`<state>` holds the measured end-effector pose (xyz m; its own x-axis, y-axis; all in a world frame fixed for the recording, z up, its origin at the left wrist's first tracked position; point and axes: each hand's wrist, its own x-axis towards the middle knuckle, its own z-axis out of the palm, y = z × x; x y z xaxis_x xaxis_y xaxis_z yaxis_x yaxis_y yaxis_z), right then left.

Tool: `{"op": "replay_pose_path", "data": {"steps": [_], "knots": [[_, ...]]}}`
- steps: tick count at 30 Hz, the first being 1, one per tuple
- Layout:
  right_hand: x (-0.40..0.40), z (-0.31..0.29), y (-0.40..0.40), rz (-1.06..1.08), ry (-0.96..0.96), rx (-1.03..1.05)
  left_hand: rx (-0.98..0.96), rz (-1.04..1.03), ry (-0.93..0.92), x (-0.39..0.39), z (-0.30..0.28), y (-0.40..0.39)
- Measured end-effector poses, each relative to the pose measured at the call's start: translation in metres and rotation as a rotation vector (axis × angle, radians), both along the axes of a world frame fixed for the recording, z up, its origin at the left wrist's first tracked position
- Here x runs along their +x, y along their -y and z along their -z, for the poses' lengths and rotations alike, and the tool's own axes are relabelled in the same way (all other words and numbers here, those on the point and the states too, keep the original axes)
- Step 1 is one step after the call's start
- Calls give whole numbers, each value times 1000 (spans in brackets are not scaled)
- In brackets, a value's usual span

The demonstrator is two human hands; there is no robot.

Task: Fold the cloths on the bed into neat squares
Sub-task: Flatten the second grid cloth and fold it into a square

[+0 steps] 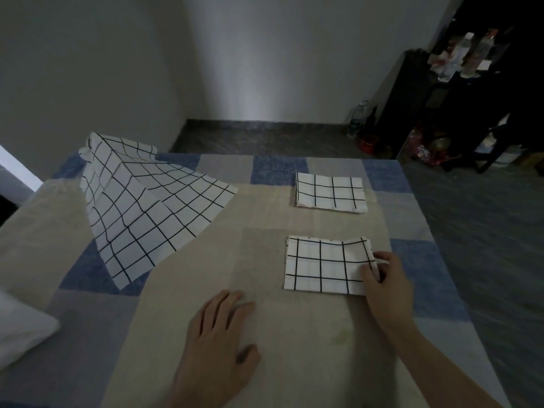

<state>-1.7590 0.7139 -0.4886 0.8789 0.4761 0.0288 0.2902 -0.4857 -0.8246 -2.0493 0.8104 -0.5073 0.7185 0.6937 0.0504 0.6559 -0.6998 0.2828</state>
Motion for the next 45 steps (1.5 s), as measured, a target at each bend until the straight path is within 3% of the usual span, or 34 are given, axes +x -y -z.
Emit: {"op": "replay_pose_path", "data": {"steps": [10,16,22,27,34,39,45], "knots": [[-5,14,-3,85,163,28,-1,-4,-7,0,2,0],[-5,17,-1,105,438,-2,1,-3,2,0,4,0],[-13,18,-4,-245,627,-236,24,15,16,0,4,1],[-17,13,-6,-250,602,-339,31,-2,-1,-3,6,3],[-41,-43,2,-487,381,-829,55,5,-91,-1,-8,9],[-90,-99,29,-602,477,-720,71,128,-372,4,-54,2],[-148,-198,32,-791,549,-612,79,79,-215,-20,-136,29]]}}
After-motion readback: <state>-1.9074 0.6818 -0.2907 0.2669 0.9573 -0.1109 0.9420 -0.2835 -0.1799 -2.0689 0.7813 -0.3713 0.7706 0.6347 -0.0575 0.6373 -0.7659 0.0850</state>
